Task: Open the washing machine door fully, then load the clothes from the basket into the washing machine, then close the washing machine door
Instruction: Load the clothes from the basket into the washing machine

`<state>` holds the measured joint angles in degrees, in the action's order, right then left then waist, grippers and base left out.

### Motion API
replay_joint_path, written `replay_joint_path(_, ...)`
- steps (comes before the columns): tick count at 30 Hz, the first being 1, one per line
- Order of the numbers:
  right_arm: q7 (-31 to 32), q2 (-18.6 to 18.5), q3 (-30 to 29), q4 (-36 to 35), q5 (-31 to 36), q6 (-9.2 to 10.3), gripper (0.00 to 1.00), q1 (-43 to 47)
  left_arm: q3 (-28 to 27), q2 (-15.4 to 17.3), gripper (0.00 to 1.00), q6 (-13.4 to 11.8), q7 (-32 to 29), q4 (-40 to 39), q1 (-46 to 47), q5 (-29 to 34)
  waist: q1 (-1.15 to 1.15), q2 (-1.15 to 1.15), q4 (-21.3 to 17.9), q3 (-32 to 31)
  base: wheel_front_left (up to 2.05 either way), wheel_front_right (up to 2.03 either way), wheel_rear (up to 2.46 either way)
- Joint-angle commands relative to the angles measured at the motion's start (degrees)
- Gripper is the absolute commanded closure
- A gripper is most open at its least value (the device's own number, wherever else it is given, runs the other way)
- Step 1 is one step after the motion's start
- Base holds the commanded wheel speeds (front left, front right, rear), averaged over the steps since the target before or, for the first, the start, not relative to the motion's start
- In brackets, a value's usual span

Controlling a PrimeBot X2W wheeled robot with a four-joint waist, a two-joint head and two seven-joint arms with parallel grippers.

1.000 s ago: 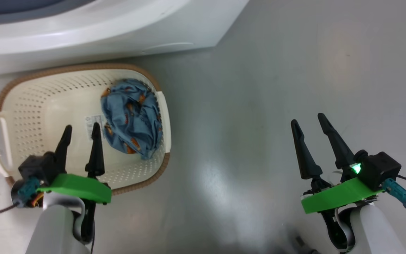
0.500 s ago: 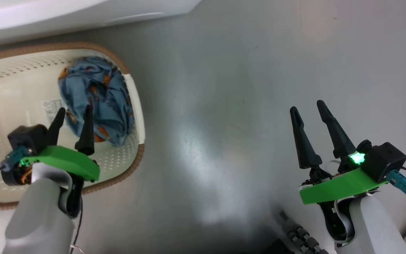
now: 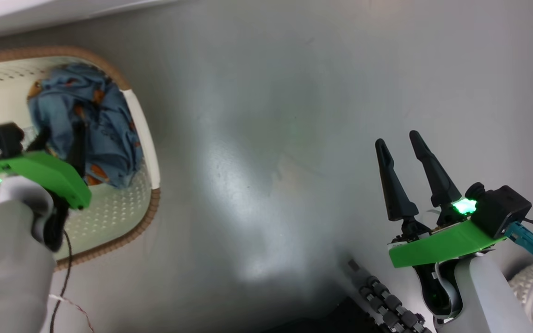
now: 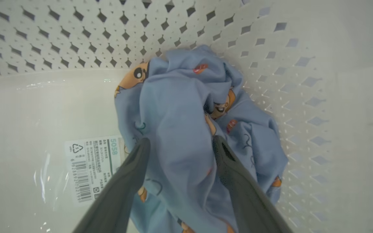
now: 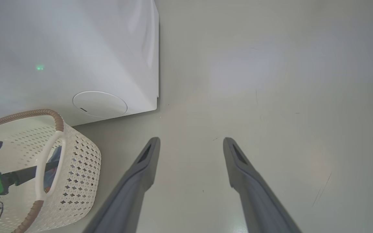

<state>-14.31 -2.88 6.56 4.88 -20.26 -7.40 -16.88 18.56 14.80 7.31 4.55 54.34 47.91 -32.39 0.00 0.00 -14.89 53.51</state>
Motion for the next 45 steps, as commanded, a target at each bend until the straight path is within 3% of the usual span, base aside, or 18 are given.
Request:
replay_joint_path(1, -0.69, 0.0, 1.33, -1.1, -0.85, -0.09, 0.0, 1.12, -0.89, 2.08, 0.0, -0.1, -0.57, 0.62, 0.1, -0.09, 0.0, 0.0, -1.02, 1.14, 0.0, 0.0, 0.0)
replay_joint_path(15, -0.69, 0.0, 2.28, -1.13, -2.61, -0.09, 0.0, 0.44, -0.59, 2.91, 0.0, -1.72, -8.72, 8.86, 8.47, -1.04, 0.0, 0.0, -3.52, 3.58, 0.0, 0.0, 0.0)
replay_joint_path(16, -0.69, 0.0, 2.16, -1.06, -2.6, -0.09, 0.0, 0.4, -0.31, 2.85, 0.58, -1.86, -8.7, 9.12, 8.94, -0.79, 0.0, 0.0, -3.47, 3.54, 0.0, 0.0, 0.0)
replay_joint_path(17, -0.69, 0.0, 2.01, -1.0, -2.56, -0.09, 0.0, 0.33, 0.04, 2.82, 1.0, -2.04, -8.38, 9.31, 9.3, -0.41, 0.0, 0.0, -3.37, 3.42, 0.0, 0.0, 0.0)
replay_joint_path(25, -0.69, 0.0, 0.63, -1.36, -1.17, -0.09, 0.0, 0.1, 1.04, 1.24, 1.0, -2.06, -3.79, 11.47, 8.03, -0.05, 0.0, 0.0, -0.95, 0.13, 0.0, 0.0, 0.0)
replay_joint_path(35, -0.69, 0.0, -1.79, -1.44, 2.33, -0.09, 0.0, 0.23, 3.56, -0.99, 1.0, -1.2, 7.61, 11.35, 3.75, 1.65, 0.0, 0.0, 4.85, -7.92, 0.0, 0.0, 0.0)
replay_joint_path(45, -0.69, 0.01, -2.15, -0.67, 4.65, -0.09, 0.0, 1.25, 2.54, -2.52, 1.0, -1.98, 10.38, 6.65, -2.23, 1.88, 0.0, 0.0, 8.59, -15.57, 0.0, 0.0, 0.0)
